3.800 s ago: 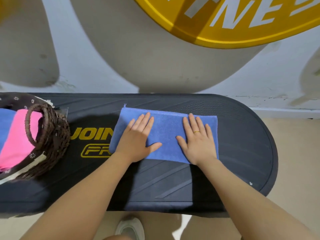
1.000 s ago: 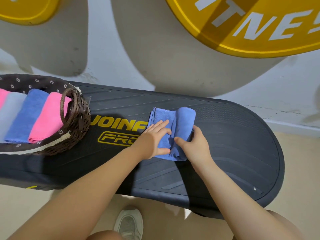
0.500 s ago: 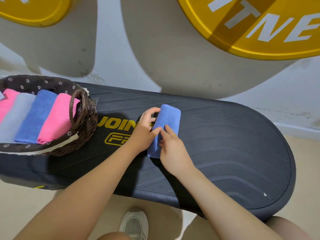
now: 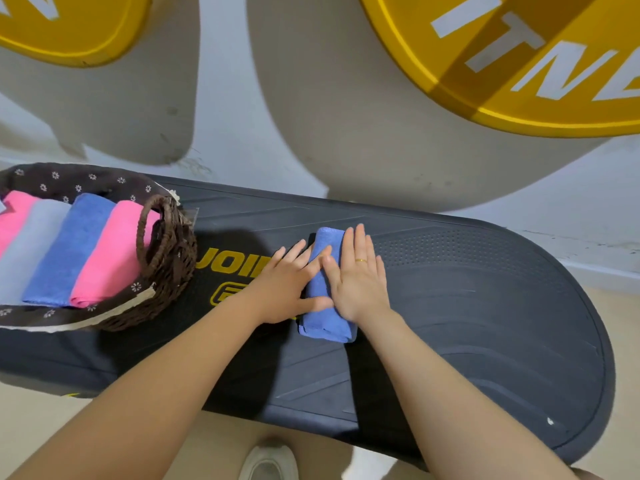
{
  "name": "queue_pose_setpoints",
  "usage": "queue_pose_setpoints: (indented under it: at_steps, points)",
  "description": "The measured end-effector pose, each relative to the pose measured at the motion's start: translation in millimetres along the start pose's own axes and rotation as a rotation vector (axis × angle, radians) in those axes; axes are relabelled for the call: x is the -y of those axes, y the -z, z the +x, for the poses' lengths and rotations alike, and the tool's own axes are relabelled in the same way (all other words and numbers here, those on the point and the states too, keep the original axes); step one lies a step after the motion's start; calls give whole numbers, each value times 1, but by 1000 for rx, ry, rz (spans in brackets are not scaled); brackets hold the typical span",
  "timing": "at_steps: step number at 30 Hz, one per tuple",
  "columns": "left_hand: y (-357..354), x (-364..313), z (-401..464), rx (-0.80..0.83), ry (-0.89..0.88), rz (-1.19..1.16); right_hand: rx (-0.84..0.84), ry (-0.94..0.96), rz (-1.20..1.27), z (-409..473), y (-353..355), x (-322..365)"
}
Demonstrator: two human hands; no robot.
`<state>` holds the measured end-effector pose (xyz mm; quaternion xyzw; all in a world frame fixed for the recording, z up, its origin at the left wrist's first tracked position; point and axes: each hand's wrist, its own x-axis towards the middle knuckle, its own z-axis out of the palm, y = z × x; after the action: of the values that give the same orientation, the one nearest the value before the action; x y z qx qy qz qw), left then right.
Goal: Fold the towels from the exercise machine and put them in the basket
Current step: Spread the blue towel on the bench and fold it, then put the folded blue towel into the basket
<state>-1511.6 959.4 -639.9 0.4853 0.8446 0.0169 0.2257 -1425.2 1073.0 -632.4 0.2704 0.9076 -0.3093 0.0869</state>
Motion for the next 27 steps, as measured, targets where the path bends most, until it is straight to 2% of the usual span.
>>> queue_pose_setpoints:
  at_steps: [6,12,16,20,24,27]
  points:
    - [5,1,-3,66,-16,23,-18,20,-21,10,3,-6]
    - [2,-4,-8,-8,37,80,43,115,-80,-40,-15,-11]
    - [2,-8,-13,-31,66,74,72,137,73,-71,-27,-14]
    - [1,-13,-19,-52,129,48,-26,4,310,-71,-24,-4]
    - [4,-26,-31,-31,234,95,-57,-332,604,-42,-18,6]
    - [17,-29,-46,-219,153,275,13,-322,548,-39,-14,11]
